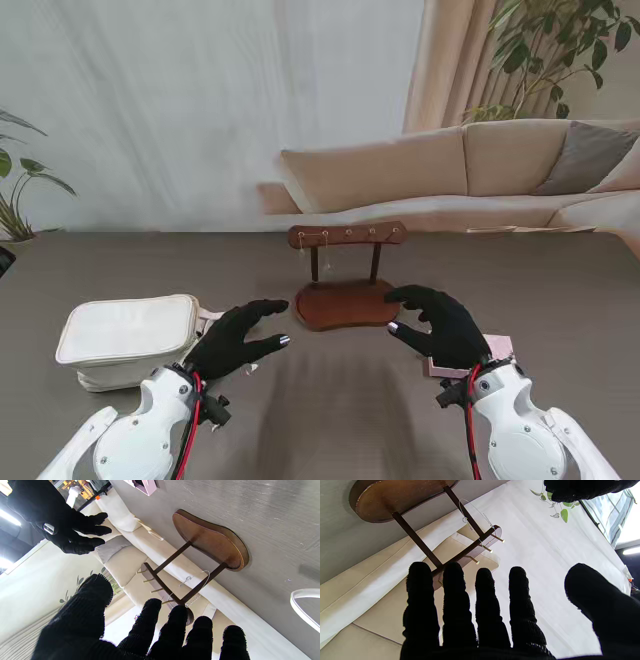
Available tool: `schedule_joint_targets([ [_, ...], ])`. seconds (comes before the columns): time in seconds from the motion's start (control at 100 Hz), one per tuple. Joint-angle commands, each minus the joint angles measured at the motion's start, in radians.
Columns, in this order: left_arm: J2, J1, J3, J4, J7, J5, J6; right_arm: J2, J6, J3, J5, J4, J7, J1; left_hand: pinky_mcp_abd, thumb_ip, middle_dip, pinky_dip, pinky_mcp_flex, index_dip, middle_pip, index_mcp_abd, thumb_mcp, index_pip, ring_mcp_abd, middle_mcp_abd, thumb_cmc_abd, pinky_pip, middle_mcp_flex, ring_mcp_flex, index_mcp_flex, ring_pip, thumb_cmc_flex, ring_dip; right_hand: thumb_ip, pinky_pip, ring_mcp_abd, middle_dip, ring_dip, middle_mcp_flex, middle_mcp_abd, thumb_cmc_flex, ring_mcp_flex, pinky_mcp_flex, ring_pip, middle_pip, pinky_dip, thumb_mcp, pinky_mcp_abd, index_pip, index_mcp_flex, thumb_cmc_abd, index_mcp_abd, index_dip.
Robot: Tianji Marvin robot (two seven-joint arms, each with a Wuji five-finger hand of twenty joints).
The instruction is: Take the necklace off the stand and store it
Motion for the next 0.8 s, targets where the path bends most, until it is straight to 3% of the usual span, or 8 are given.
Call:
schedule_joint_targets([
  [0.0, -0.002, 0.000, 0.002, -0.001, -0.021, -0.006, -0.001, -0.001, -0.007, -0.004, -0.003, -0.001, 0.012, -0.005, -0.003, 0.033, 0.002, 0.002, -0.005, -0.008, -0.002, -0.024, -0.002, -0.011, -0.011, -0.008, 0.028, -0.015, 0.002, 0.007, -0.009, -0.016, -0.002, -0.011, 0.015, -0.022, -0.007, -0.010, -0.009, 0.003, 0.002, -0.024, -0.034, -0.239, -0.011, -0.018, -0.017, -0.017, 0.013, -0.015, -0.001, -0.013, -0.013, 0.002],
  [0.2, -0.003, -0.014, 0.018, 0.019, -0.022, -0.016, 0.001, -0.002, -0.008, -0.003, 0.003, 0.000, 0.013, -0.006, 0.001, 0.033, 0.003, 0.003, -0.002, -0.008, -0.002, -0.024, -0.002, -0.011, -0.008, -0.008, 0.027, -0.014, 0.002, 0.011, -0.009, -0.014, -0.002, -0.010, 0.015, -0.024, -0.006, -0.010, -0.009, 0.003, 0.002, -0.023, -0.034, -0.238, -0.012, -0.018, -0.015, -0.017, 0.013, -0.014, 0.001, -0.012, -0.012, 0.004],
  [0.45, -0.017, -0.080, 0.073, 0.092, 0.026, -0.025, 0.017, -0.003, -0.008, 0.007, 0.004, 0.005, 0.008, -0.001, 0.005, 0.033, 0.002, 0.006, 0.004, -0.023, -0.006, -0.021, 0.004, -0.043, -0.003, -0.005, 0.020, -0.009, -0.022, 0.003, -0.078, -0.017, -0.011, -0.011, 0.016, -0.025, -0.007, -0.010, -0.008, 0.005, 0.002, -0.023, -0.033, -0.236, -0.011, -0.018, -0.012, -0.017, 0.013, -0.015, 0.000, -0.010, -0.010, 0.004],
  [0.79, -0.038, -0.242, 0.145, 0.191, 0.046, -0.059, 0.125, -0.008, -0.015, 0.020, 0.020, -0.001, -0.006, -0.007, 0.005, 0.031, 0.009, 0.030, 0.076, -0.052, 0.001, 0.022, 0.036, -0.054, 0.019, 0.025, 0.004, 0.032, -0.014, 0.062, -0.074, -0.002, -0.021, -0.006, 0.016, -0.027, -0.004, -0.011, -0.008, 0.014, 0.003, -0.021, -0.028, -0.235, -0.011, -0.021, -0.009, -0.015, 0.017, -0.017, 0.004, -0.010, -0.011, 0.004],
])
